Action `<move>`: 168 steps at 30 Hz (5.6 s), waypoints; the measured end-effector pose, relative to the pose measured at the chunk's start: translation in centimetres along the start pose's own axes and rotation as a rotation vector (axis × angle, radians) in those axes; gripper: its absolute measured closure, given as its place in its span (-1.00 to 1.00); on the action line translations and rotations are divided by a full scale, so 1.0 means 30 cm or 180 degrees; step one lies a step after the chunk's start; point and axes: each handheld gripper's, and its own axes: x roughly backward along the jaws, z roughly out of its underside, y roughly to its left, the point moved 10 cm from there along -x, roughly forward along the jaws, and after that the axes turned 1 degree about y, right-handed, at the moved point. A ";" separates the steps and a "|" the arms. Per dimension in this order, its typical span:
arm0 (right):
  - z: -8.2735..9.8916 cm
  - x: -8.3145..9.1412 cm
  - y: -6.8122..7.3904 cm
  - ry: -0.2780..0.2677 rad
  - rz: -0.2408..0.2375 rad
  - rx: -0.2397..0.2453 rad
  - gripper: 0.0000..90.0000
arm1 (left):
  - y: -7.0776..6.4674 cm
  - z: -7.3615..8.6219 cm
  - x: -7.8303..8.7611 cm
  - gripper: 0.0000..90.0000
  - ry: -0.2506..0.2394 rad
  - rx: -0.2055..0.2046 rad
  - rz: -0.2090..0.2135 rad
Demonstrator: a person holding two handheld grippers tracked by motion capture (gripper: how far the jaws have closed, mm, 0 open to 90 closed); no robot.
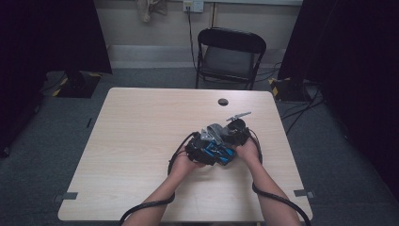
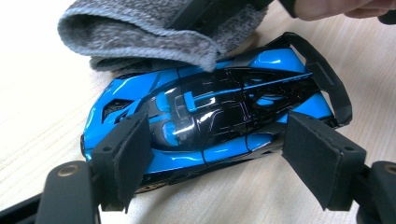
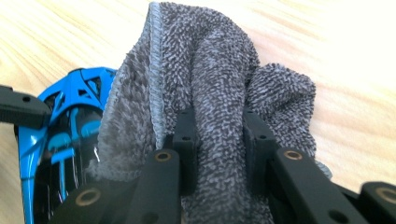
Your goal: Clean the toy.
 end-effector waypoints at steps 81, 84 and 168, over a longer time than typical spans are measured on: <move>0.122 0.108 -0.049 -0.0003 -0.0094 -0.0087 0.58 | -0.006 -0.003 -0.001 -0.34 0.0008 -0.0008 -0.0080; 0.141 0.126 -0.057 -0.0013 -0.0094 -0.0091 0.57 | -0.005 -0.003 -0.002 -0.35 0.0024 -0.0073 -0.0092; -0.045 -0.037 0.032 -0.0053 0.0024 -0.0069 0.56 | -0.025 0.007 -0.002 -0.34 -0.0026 -0.0251 -0.0125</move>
